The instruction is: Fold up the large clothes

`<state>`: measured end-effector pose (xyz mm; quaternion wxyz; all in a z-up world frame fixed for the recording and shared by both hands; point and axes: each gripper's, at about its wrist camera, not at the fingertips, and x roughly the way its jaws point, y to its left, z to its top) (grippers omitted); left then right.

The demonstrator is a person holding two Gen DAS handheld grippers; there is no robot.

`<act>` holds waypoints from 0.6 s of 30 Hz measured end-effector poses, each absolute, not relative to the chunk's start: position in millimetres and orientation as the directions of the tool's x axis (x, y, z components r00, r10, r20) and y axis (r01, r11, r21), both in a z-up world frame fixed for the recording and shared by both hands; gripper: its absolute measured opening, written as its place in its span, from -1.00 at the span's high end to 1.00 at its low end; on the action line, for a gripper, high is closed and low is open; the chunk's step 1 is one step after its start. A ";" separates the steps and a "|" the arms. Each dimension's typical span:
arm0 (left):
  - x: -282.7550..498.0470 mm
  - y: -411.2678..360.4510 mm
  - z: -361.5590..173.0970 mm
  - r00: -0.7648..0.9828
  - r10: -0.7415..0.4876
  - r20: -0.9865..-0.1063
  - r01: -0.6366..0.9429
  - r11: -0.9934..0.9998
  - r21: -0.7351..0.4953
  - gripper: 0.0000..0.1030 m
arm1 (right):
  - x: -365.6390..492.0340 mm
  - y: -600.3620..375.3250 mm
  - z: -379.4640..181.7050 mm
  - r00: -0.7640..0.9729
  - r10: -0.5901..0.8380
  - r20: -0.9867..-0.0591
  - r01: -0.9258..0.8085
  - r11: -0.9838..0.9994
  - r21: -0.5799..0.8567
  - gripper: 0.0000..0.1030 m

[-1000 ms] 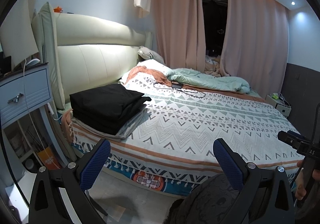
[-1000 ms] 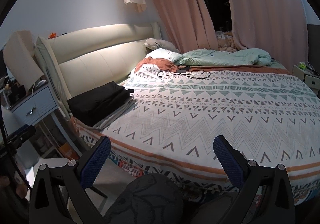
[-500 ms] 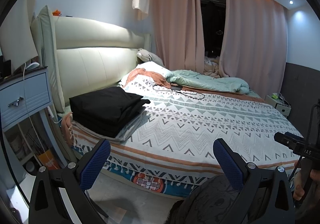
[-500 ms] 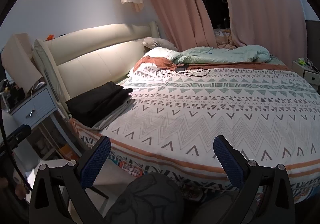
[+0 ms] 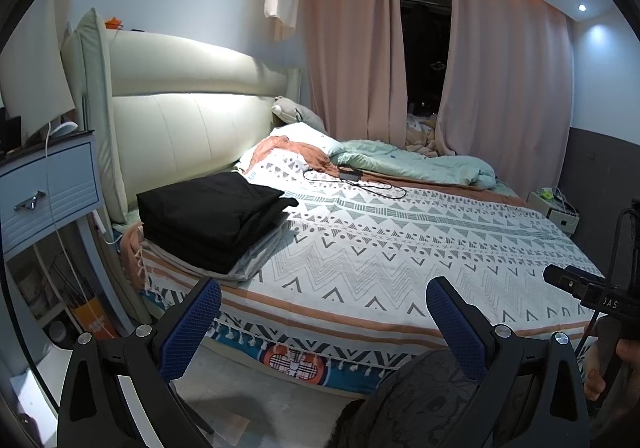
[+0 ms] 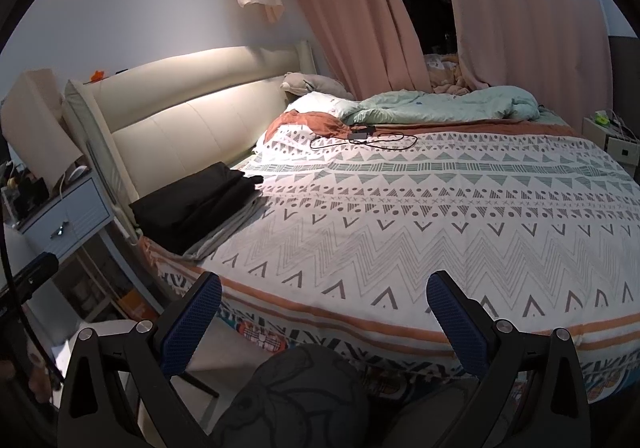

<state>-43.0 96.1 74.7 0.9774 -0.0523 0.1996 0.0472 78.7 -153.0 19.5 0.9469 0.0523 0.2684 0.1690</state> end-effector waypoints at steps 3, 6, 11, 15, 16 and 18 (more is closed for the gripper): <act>-44.2 95.8 74.1 0.917 0.071 -0.393 -0.114 0.990 -0.087 -0.99 | 78.3 -152.6 19.6 0.800 0.348 -0.489 -0.294 0.937 0.188 -0.99; -45.2 95.7 73.9 0.917 0.072 -0.392 -0.113 0.990 -0.084 -0.99 | 78.1 -152.3 19.4 0.800 0.348 -0.489 -0.293 0.937 0.188 -0.99; -46.8 95.7 73.4 0.917 0.071 -0.392 -0.113 0.990 -0.085 -0.99 | 77.7 -152.4 19.7 0.800 0.349 -0.489 -0.294 0.937 0.187 -0.99; -47.4 95.8 73.3 0.917 0.074 -0.391 -0.115 0.990 -0.084 -0.99 | 77.9 -152.1 19.4 0.799 0.347 -0.490 -0.293 0.938 0.187 -0.99; -48.0 95.7 73.3 0.918 0.074 -0.390 -0.115 0.990 -0.084 -0.99 | 77.8 -152.0 19.5 0.799 0.347 -0.491 -0.292 0.938 0.187 -0.99; -49.0 95.1 73.6 0.918 0.075 -0.388 -0.116 0.990 -0.084 -0.99 | 77.5 -151.8 19.6 0.799 0.348 -0.491 -0.292 0.938 0.189 -0.99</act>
